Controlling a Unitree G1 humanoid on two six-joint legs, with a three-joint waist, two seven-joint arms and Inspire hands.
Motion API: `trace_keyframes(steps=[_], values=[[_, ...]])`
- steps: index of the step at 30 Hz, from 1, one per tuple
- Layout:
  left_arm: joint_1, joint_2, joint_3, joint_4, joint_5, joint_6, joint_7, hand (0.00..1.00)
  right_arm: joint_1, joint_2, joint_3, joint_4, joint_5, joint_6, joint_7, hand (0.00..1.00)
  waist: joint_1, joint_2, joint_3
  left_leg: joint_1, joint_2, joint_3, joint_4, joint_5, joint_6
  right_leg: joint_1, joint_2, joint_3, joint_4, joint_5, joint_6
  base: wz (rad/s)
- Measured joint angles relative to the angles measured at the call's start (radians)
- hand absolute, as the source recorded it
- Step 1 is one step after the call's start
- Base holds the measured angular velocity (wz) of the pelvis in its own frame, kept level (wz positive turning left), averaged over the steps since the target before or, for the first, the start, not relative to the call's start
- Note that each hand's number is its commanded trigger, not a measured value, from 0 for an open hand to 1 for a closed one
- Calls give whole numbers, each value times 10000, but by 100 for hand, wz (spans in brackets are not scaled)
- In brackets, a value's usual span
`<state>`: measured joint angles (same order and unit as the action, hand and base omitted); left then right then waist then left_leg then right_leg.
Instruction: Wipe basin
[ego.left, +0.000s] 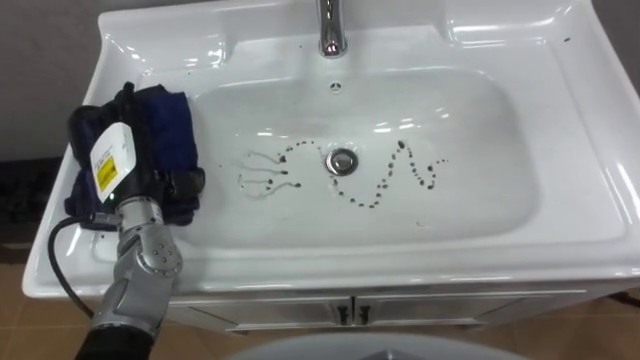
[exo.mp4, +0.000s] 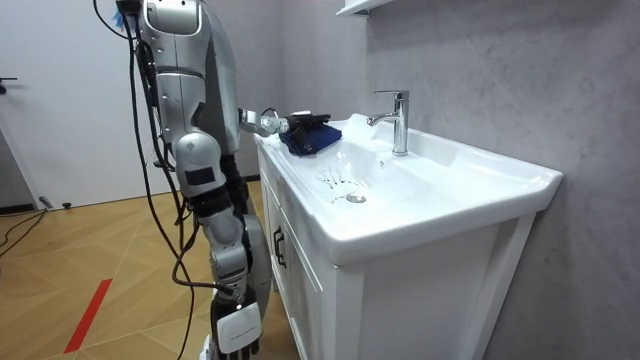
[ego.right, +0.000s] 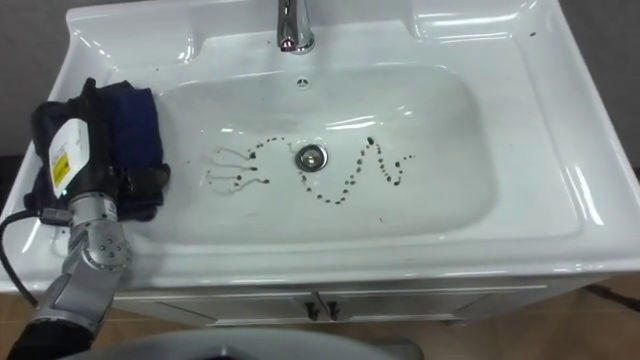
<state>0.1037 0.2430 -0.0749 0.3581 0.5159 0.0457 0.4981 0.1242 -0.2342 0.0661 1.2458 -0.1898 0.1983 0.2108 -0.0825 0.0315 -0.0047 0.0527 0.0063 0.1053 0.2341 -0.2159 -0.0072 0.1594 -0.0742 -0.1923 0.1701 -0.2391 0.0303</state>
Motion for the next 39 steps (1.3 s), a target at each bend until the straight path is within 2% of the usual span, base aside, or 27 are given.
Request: trace_keyframes(steps=[7,16,25,29,30,31,32,33,39], values=[[-48,-5,2,677,8,-10,12,0,91,4,-11,-80,-69,125,-116,0,-27,184,-23,324,-2,57,-279,26,-35,190,24,145,-16,-2,-2,-6],[-152,-8,24,1051,172,-13,9,0,8,6,-12,0,-100,235,-115,0,55,136,-22,459,-7,56,-303,54,-39,185,33,307,-19,-6,-9,-5],[-341,-94,121,1614,273,-23,133,0,-56,10,-16,37,-105,649,-110,0,55,66,-57,531,16,83,-270,54,-38,166,50,410,11,-39,-26,-3],[-384,-143,153,1766,272,-22,164,0,-63,10,-27,-9,-105,663,-114,0,60,64,-61,627,23,115,-293,55,-40,241,53,442,7,-38,-28,-2],[-382,-148,154,1784,272,-22,161,6,-63,10,-27,-9,-105,667,-114,0,60,62,-62,658,23,115,-292,55,-40,279,53,444,-3,-38,-28,0],[-382,-176,184,1818,273,-21,134,51,-64,14,-60,-18,-121,678,-114,0,58,59,-63,724,21,122,-296,55,-40,347,53,452,-16,-38,-28,-4],[-378,-217,264,1820,274,-20,94,70,-67,27,-120,-57,-130,682,-116,0,58,60,-64,755,25,145,-300,55,-40,367,53,469,-14,-38,-29,-4],[-378,-234,292,1820,275,-19,86,98,-70,32,-121,-68,-131,682,-120,0,56,59,-64,761,27,149,-302,55,-40,370,55,473,-13,-38,-29,-4],[-462,-223,430,1808,466,-20,163,100,-67,32,-122,-70,-172,861,-113,0,59,59,-80,830,27,171,-316,56,-41,414,59,518,2,-38,-29,0]])
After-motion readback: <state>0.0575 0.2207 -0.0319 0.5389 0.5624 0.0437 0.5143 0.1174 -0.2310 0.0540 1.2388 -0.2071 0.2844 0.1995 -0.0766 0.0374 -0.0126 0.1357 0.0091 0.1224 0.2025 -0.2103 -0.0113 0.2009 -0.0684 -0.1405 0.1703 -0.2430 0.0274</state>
